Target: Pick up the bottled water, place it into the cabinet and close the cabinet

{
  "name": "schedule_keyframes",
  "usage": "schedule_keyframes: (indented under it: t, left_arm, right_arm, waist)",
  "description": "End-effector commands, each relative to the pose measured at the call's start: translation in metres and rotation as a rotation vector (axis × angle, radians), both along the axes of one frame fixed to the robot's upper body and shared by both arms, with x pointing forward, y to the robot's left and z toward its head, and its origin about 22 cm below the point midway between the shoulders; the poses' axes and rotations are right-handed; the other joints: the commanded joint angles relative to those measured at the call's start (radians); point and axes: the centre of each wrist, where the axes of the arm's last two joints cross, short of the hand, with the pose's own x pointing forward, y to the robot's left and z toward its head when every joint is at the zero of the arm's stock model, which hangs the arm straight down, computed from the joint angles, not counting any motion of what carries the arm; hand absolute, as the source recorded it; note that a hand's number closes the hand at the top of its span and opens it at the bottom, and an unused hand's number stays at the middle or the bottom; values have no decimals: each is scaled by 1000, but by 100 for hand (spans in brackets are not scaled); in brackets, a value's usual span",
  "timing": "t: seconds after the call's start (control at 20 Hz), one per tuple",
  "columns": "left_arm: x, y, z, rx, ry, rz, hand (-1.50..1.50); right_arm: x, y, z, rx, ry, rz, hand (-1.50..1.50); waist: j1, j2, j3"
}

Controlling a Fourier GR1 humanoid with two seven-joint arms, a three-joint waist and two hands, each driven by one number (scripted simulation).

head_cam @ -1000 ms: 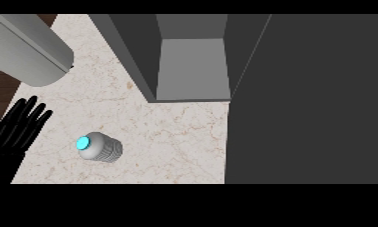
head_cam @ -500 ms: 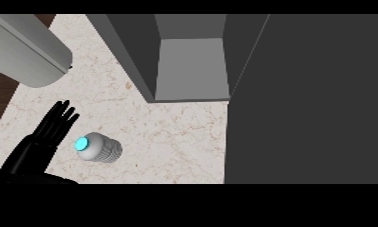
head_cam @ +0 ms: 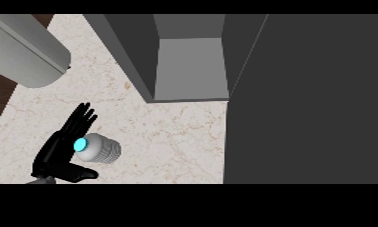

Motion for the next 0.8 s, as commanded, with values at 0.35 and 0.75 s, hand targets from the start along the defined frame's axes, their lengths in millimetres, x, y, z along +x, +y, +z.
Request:
schedule_keyframes:
  t: [0.35, 0.75]
  left_arm:
    - [12, -26, -51, -48, -22, -84, -150]
    - [-10, -51, -75, 73, -109, -90, 150]
  right_arm:
    - [-13, -1, 37, -11, -89, 8, -150]
    - [-16, 3, 26, -16, -53, 13, -150]
  waist:
    - [-4, 5, -2]
    - [4, 3, -1]
